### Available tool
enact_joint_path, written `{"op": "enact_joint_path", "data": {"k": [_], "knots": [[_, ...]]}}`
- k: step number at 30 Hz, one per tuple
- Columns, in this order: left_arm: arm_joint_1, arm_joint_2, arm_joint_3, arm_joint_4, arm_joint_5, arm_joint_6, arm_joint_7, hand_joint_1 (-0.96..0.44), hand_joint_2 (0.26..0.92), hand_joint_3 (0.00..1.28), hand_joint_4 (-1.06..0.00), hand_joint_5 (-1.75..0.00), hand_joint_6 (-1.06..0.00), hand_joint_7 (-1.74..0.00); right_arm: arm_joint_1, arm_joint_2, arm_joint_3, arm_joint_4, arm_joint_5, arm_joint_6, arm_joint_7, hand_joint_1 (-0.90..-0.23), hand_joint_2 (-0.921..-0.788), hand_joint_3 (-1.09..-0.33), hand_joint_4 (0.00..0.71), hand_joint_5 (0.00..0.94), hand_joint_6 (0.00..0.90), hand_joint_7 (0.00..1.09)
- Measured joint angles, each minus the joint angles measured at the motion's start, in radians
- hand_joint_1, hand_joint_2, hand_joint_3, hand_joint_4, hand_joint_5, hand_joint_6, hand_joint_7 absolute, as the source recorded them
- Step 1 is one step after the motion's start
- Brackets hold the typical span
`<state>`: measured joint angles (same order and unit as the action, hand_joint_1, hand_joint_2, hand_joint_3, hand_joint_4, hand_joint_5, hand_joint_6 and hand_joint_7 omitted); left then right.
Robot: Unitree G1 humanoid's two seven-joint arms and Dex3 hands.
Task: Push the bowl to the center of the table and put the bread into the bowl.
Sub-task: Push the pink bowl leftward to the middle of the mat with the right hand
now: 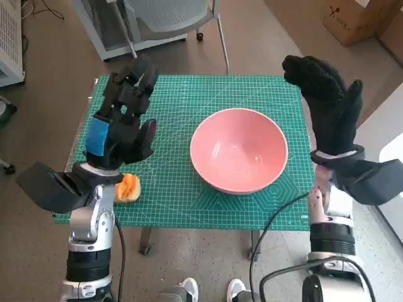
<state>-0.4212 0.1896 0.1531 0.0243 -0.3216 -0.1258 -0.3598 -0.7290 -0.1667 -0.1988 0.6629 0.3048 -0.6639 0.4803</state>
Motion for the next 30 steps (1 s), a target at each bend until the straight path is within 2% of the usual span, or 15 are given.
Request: {"op": "enact_joint_path", "data": {"k": [15,22,30], "knots": [[0.0,0.001,0.001,0.0,0.001,0.0,0.0,-0.46,0.674,0.81,0.0,-0.14,0.0,-0.54,-0.003,-0.029,-0.019,0.082,-0.015,-0.007,-0.013,-0.569,-0.921,-0.587,0.202,0.0,0.317,0.0],[0.0,0.001,0.001,0.0,0.002,0.0,0.001,-0.45,0.675,0.81,0.0,-0.14,0.0,-0.54,-0.014,-0.048,-0.037,0.184,-0.023,-0.029,-0.015,-0.565,-0.921,-0.603,0.192,0.005,0.303,0.0],[0.0,0.002,0.004,0.0,0.002,0.0,0.001,-0.45,0.676,0.81,0.0,-0.13,0.0,-0.54,-0.044,-0.074,-0.061,0.346,-0.043,-0.046,-0.063,-0.555,-0.921,-0.606,0.192,0.005,0.3,0.01]]}}
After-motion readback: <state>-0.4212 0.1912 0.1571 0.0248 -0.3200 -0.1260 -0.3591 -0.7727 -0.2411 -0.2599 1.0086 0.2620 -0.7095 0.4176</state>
